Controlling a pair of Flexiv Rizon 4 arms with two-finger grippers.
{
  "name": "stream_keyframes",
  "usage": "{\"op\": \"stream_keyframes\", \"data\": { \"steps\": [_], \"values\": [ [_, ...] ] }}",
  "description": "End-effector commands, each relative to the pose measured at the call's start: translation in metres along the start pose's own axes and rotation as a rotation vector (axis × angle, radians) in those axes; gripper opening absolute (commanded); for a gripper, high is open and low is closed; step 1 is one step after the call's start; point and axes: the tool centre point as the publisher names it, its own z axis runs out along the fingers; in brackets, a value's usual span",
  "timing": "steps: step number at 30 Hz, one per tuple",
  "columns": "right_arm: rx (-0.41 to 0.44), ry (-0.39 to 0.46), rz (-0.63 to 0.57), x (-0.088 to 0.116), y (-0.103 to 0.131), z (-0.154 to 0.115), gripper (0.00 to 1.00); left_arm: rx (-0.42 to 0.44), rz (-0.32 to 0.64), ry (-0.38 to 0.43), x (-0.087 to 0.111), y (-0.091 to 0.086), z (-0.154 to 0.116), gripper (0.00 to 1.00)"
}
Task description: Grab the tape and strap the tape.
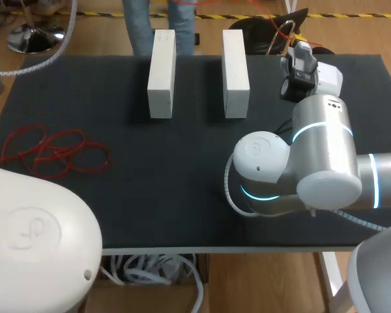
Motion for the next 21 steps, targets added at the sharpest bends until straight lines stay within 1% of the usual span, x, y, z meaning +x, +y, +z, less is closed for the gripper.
{"op": "stream_keyframes", "data": {
  "steps": [1, 2, 3, 5, 6, 8, 9, 10, 11, 13, 14, 16, 17, 19, 20, 21],
  "values": [
    [0.002, -0.004, -0.002, 0.002, 0.001, 0.000, 0.00, -0.178, -0.007, -0.031, 0.006, -0.004, 0.002, 0.00],
    [0.002, -0.004, -0.002, 0.002, 0.001, 0.000, 0.00, -0.180, -0.015, -0.044, 0.008, -0.004, 0.002, 0.00],
    [0.002, -0.004, -0.002, 0.002, 0.001, 0.000, 0.00, -0.203, -0.019, -0.043, 0.010, -0.004, 0.001, 0.00],
    [0.002, -0.004, -0.002, 0.002, 0.001, 0.000, 0.00, -0.200, -0.007, -0.058, 0.013, -0.005, 0.000, 0.00],
    [0.002, -0.004, -0.002, 0.002, 0.001, 0.000, 0.00, -0.249, -0.020, -0.047, 0.015, -0.005, 0.001, 0.00],
    [0.002, -0.004, -0.002, 0.002, 0.001, 0.000, 0.00, -0.233, -0.009, -0.060, 0.017, -0.005, 0.000, 0.00],
    [0.002, -0.004, -0.002, 0.002, 0.001, 0.000, 0.00, -0.253, -0.011, -0.053, 0.017, -0.004, -0.001, 0.00],
    [0.002, -0.004, -0.002, 0.002, 0.001, 0.000, 0.00, -0.253, -0.009, -0.052, 0.018, -0.003, 0.000, 0.00],
    [0.002, -0.004, -0.002, 0.002, 0.001, 0.000, 0.00, -0.239, 0.000, -0.057, 0.018, -0.002, 0.000, 0.00],
    [0.002, -0.004, -0.002, 0.002, 0.001, 0.000, 0.00, -0.274, -0.020, -0.045, 0.018, -0.001, 0.001, 0.00],
    [0.002, -0.004, -0.002, 0.002, 0.001, 0.000, 0.00, -0.246, -0.004, -0.059, 0.019, -0.001, 0.001, 0.00],
    [0.002, -0.004, -0.002, 0.002, 0.001, 0.000, 0.00, -0.267, -0.013, -0.053, 0.019, -0.001, 0.001, 0.00],
    [0.002, -0.004, -0.002, 0.002, 0.001, 0.000, 0.00, -0.245, 0.003, -0.061, 0.019, -0.001, 0.002, 0.00],
    [0.002, -0.004, -0.002, 0.002, 0.001, 0.000, 0.00, -0.244, 0.011, -0.051, 0.021, 0.001, 0.003, 0.00],
    [0.002, -0.004, -0.002, 0.002, 0.001, 0.000, 0.00, -0.222, 0.022, -0.056, 0.022, 0.001, 0.002, 0.00],
    [0.002, -0.004, -0.002, 0.002, 0.001, 0.000, 0.00, -0.222, 0.022, -0.056, 0.022, 0.001, 0.002, 0.00]
  ]
}}
